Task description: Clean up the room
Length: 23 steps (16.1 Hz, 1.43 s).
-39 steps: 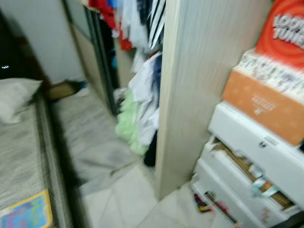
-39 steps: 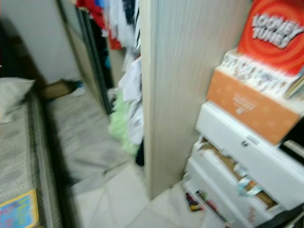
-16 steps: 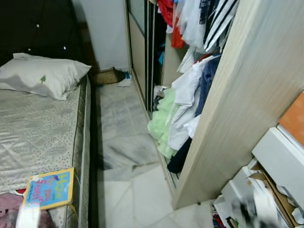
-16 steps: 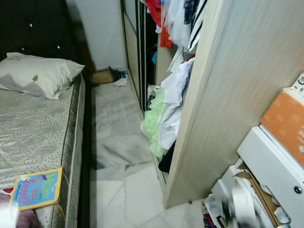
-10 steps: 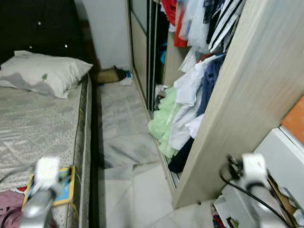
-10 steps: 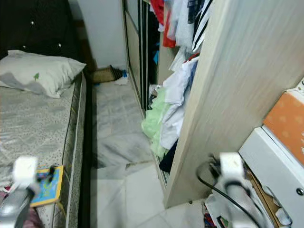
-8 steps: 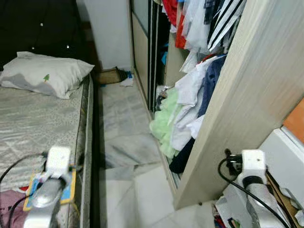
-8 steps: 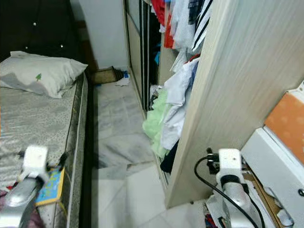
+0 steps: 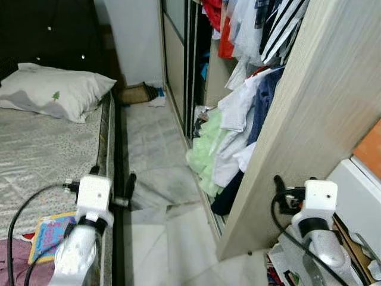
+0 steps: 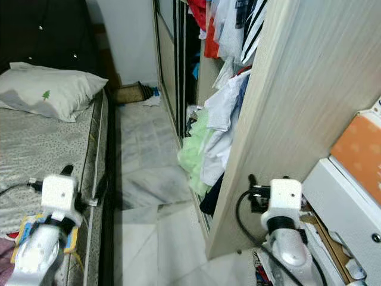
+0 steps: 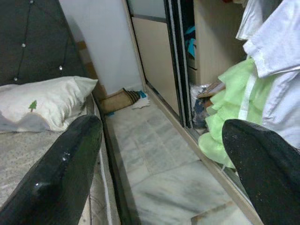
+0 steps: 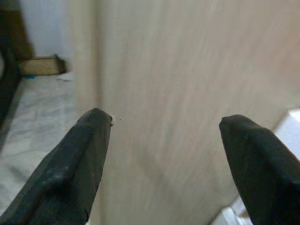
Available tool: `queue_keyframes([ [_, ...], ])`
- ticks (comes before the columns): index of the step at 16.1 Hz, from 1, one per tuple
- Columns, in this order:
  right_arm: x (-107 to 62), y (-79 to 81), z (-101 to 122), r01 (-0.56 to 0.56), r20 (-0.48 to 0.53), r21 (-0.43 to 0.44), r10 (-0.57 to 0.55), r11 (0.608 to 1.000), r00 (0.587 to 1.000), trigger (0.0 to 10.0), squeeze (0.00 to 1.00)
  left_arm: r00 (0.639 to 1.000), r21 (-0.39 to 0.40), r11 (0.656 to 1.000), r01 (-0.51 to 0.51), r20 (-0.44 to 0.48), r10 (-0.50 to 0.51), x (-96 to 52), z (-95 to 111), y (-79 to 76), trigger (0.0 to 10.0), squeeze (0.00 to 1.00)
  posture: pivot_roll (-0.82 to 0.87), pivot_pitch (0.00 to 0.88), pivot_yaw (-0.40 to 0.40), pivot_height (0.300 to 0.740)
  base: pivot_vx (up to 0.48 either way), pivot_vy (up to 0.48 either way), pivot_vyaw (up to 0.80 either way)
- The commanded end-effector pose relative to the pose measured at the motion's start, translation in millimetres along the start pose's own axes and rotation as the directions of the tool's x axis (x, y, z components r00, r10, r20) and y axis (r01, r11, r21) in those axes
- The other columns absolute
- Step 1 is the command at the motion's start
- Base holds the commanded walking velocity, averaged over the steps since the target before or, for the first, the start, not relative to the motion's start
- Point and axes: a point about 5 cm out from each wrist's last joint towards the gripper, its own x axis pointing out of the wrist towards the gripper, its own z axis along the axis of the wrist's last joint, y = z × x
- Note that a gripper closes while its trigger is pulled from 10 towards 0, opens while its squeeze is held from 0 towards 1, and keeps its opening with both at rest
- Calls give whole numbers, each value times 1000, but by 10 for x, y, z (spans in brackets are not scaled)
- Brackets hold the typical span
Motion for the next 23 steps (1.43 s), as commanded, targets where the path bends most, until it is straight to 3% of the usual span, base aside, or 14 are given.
queue_keyframes([
  [1, -13, 26, 33, -19, 6, -9, 19, 1000, 1000, 10000, 0, 1000, 6, 1000, -12, 27, 12, -20, 53, 11, 10000, 0, -106, 0, -14, 740, 0, 0, 0],
  [5, -69, 100, -17, -32, -57, 17, 33, 999, 998, 10000, 0, 999, 13, 1000, 24, 38, -25, -71, 79, -94, 10000, 0, -116, 0, -4, 740, 0, 0, 800],
  [12, -55, 52, 35, -30, -51, 11, 31, 999, 998, 10000, 0, 998, -12, 999, 50, 50, -49, 8, 171, -173, 10000, 0, -121, 0, -6, 740, 0, 0, 800],
  [18, -83, 56, 36, -57, -47, 15, 58, 998, 997, 10000, 0, 996, -3, 999, 48, 79, -47, -49, 237, -191, 10000, 0, -114, 0, -12, 740, 0, 0, 783],
  [21, -211, -29, -1, -54, -66, -15, 53, 998, 996, 10000, 0, 998, -5, 999, 50, 39, -49, -177, 192, -147, 10000, 0, -118, 0, -9, 740, 0, 0, 0],
  [23, -347, -100, -13, -64, -76, -56, 60, 996, 995, 10000, 0, 999, 22, 999, 36, 12, -36, -349, 157, -64, 10000, 0, -118, 0, -6, 740, 0, 0, 0],
])
